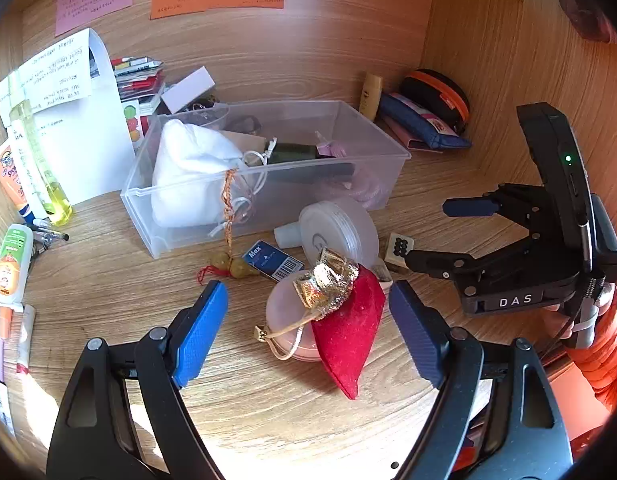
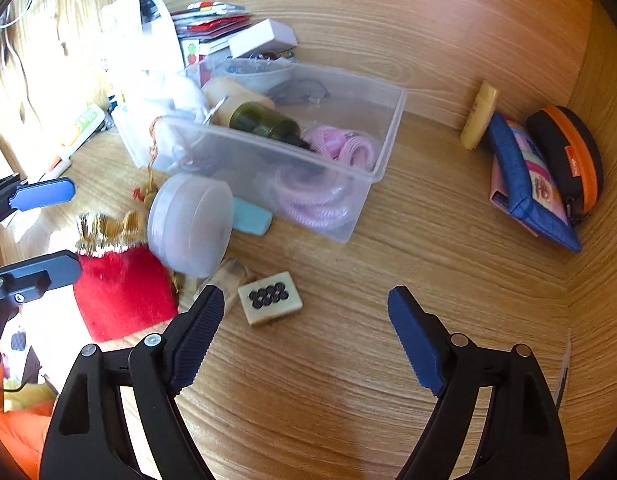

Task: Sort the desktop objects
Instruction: 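Grasp the red velvet pouch with the left gripper while the right grasps the mahjong tile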

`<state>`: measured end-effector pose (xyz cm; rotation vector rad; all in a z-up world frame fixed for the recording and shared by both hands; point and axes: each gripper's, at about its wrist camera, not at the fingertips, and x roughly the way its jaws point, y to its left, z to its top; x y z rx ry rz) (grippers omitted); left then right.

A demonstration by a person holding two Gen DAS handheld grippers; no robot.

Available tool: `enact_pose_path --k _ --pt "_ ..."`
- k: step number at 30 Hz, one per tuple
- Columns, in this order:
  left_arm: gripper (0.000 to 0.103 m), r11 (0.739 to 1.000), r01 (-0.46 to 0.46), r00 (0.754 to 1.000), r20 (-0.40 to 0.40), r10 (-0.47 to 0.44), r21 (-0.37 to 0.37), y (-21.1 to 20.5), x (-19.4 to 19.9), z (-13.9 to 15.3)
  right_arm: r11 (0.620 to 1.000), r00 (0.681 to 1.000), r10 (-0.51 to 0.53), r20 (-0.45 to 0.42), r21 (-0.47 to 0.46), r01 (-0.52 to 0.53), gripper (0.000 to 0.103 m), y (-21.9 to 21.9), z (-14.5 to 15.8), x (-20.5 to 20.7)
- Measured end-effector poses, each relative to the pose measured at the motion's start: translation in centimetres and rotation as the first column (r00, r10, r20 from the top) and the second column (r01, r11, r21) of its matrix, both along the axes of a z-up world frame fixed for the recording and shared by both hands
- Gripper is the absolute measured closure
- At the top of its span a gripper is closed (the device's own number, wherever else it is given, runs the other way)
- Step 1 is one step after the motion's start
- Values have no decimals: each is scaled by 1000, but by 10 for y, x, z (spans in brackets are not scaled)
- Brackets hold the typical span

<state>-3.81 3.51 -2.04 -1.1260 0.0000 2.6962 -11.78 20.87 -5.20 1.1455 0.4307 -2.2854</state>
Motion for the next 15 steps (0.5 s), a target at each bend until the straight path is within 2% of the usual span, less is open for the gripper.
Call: enact_pose_path --k 3,7,8,11,15 --pt "21 1000 5 1000 10 -5 -1 6 -2 -6 1000 1000 16 4 12 -16 22 0 -6 1" --pt "40 1000 15 1000 27 -16 6 12 -6 -13 1000 999 25 39 4 -25 26 0 -13 -3" --pt "43 1000 16 999 28 -16 10 12 -7 -14 1000 999 28 46 2 -28 32 1 -14 -4" --pt "47 1000 13 1000 25 -14 18 12 -9 -16 999 997 41 62 1 -41 42 0 -17 -6" --pt "54 999 10 1000 12 -10 33 11 -9 -15 998 995 68 76 9 -69 44 -7 -21 -8"
